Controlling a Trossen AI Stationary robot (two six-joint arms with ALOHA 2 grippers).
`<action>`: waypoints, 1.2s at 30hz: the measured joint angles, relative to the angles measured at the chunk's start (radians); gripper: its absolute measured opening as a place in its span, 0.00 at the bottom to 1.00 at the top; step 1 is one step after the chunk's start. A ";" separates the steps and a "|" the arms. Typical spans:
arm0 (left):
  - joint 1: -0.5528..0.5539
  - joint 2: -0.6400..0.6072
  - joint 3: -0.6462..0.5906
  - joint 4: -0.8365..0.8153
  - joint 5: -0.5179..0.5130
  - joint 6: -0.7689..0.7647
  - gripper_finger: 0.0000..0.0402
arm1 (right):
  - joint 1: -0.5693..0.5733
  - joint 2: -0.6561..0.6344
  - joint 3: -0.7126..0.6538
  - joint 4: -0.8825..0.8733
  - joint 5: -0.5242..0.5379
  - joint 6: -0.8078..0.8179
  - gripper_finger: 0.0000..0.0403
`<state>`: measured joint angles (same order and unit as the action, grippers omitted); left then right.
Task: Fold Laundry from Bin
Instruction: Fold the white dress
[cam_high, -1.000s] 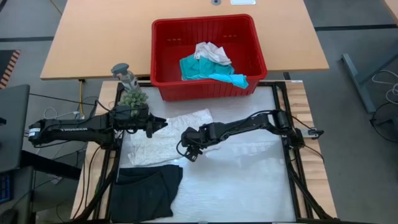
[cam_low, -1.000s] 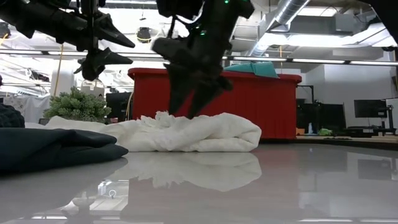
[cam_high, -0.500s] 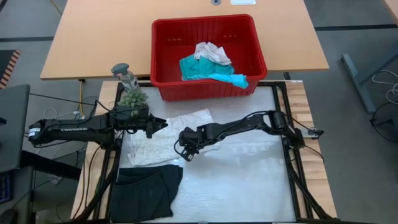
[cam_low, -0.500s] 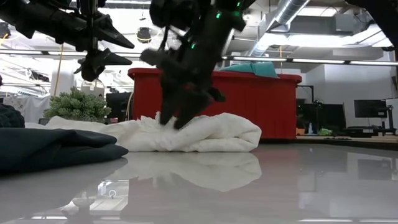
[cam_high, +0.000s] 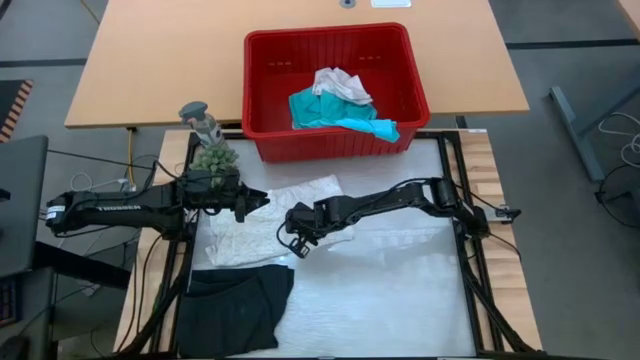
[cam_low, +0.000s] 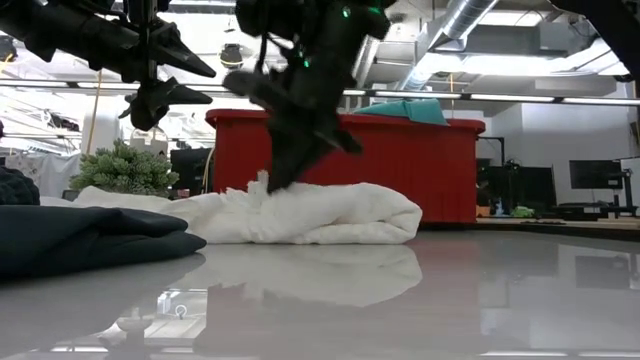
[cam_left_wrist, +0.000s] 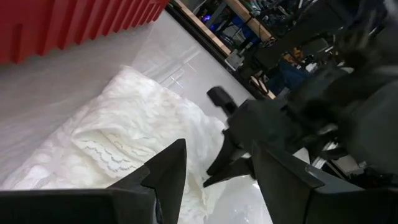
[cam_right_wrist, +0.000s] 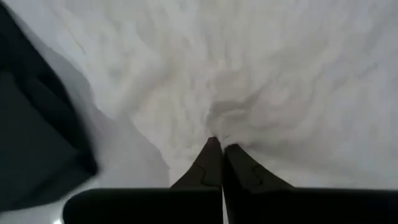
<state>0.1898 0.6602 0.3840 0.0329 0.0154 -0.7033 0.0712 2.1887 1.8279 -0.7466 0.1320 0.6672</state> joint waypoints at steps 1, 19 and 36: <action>0.000 0.000 0.000 0.000 0.000 0.000 0.43 | -0.005 0.000 0.021 -0.002 0.001 -0.013 0.04; 0.000 0.000 0.000 -0.001 0.003 0.010 0.43 | -0.062 0.010 0.075 0.093 -0.098 -0.144 0.32; 0.000 0.000 0.000 -0.048 0.003 0.011 0.43 | -0.014 -0.050 0.101 0.013 -0.159 -0.287 0.45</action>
<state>0.1898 0.6605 0.3840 -0.0152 0.0185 -0.6926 0.0572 2.1391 1.9289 -0.7333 -0.0267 0.3799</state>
